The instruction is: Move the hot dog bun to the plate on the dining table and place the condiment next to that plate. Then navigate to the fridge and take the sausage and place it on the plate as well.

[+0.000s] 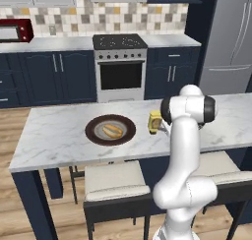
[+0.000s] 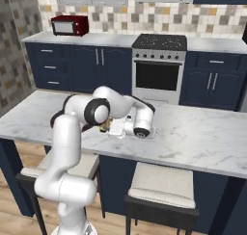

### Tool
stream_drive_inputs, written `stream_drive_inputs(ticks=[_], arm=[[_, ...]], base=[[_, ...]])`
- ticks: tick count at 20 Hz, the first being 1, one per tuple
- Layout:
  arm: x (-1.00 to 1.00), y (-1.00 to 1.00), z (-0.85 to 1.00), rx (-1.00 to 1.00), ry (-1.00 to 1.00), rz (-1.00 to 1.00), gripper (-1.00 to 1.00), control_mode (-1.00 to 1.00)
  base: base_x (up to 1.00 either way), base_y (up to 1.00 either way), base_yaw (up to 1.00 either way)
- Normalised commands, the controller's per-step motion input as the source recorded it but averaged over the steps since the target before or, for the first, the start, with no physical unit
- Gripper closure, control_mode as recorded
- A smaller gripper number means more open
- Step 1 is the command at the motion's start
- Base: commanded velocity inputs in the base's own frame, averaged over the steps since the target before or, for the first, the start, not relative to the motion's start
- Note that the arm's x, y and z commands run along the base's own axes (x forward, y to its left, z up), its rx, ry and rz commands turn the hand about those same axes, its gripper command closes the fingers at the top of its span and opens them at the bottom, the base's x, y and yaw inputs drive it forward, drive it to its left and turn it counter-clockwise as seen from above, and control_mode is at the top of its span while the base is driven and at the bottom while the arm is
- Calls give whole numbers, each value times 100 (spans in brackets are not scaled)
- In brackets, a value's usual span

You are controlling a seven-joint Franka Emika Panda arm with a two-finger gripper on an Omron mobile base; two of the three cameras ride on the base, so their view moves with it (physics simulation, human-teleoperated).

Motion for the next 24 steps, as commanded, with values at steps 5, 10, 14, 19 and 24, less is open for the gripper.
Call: stream_drive_inputs(ticks=[5, 10, 14, 19, 24], arm=[[9, 5, -26, -7, 0, 0, 100, -100], [10, 2, -9, -14, 1, -6, 100, -100], [18, 0, -10, -10, 2, -8, 100, -100], [18, 4, -16, -2, 0, -6, 100, -100], [30, 3, -34, 0, 0, 0, 100, -100]], base=[[0, 0, 0], [0, 0, 0], [0, 0, 0], [0, 0, 0], [0, 0, 0]])
